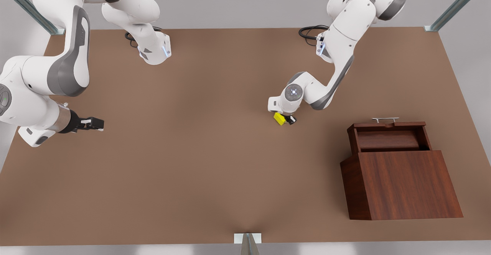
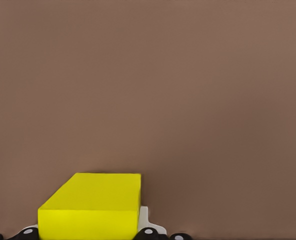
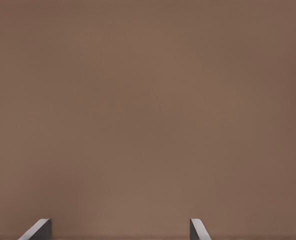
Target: Open the drawer with left arm, place the square in the middle with right arm, and place the square in the drawer with left arm
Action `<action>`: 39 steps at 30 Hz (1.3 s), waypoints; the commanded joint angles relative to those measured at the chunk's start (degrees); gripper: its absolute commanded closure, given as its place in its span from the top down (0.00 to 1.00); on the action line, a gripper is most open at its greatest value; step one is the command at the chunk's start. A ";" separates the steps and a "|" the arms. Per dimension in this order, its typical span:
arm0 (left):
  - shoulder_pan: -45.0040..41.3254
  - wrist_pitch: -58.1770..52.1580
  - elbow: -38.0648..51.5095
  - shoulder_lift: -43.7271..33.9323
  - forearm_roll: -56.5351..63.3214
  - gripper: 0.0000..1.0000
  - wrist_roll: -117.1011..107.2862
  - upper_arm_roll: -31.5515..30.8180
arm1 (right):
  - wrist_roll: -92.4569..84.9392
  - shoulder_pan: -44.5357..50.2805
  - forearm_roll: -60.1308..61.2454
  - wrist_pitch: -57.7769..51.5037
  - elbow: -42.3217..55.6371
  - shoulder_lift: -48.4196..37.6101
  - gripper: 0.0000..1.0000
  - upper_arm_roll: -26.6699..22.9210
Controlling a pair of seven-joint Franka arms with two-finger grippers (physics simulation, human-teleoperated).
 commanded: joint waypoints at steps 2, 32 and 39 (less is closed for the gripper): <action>-0.06 -0.53 0.37 -1.47 -1.02 0.70 -1.46 0.06 | 0.00 0.00 0.00 0.00 0.00 0.00 1.00 0.00; 28.77 -26.47 16.02 -12.12 -6.21 0.72 -10.70 11.05 | 0.08 0.00 0.00 0.00 0.00 0.00 1.00 0.00; 31.94 -24.53 16.63 -10.53 -4.45 0.88 -8.32 11.40 | 0.08 0.00 0.00 0.00 0.26 0.43 1.00 0.00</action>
